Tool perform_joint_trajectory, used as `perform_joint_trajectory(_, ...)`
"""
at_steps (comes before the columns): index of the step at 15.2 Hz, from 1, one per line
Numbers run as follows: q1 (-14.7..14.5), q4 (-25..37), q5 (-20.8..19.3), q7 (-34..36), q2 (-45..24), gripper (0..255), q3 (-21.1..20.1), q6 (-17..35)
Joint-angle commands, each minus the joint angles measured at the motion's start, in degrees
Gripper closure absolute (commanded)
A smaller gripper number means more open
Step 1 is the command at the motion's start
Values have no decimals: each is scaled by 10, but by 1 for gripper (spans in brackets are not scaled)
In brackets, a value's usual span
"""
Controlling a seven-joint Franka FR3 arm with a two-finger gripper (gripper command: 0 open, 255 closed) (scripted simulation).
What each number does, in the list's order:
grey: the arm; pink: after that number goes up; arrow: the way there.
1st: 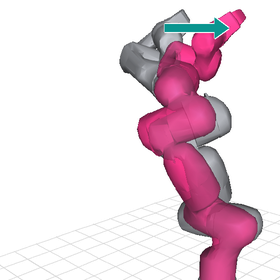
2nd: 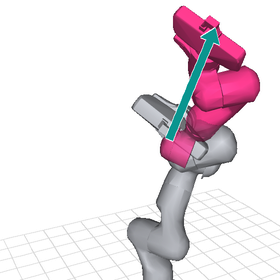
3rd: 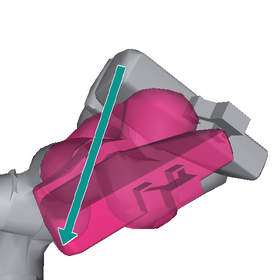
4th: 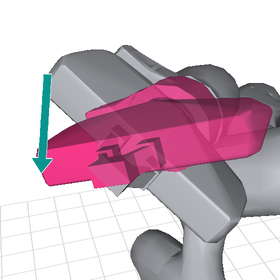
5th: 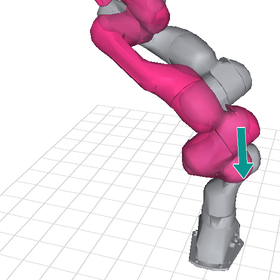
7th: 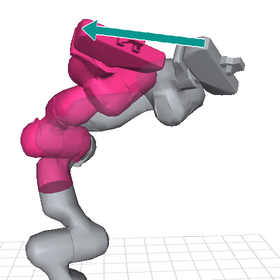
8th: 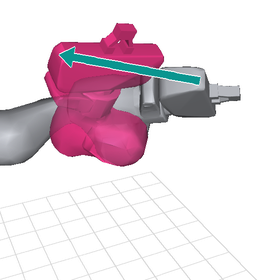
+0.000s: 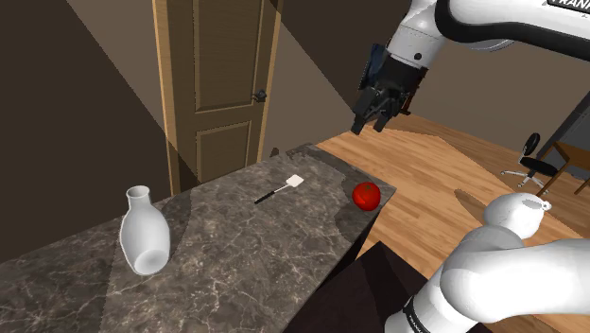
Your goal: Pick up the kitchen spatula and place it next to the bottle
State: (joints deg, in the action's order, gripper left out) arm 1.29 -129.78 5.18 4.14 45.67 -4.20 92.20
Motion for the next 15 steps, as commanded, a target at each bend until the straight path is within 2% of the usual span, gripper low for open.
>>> perform_joint_trajectory(1, 0, 0, 0, 0, 0, 0, 0, 0)
perform_joint_trajectory(9, 43, -13, 20, 148, -126, 0, -61, 126)
perform_joint_trajectory(15, 75, 7, 15, 260, -242, 0, -97, 209)
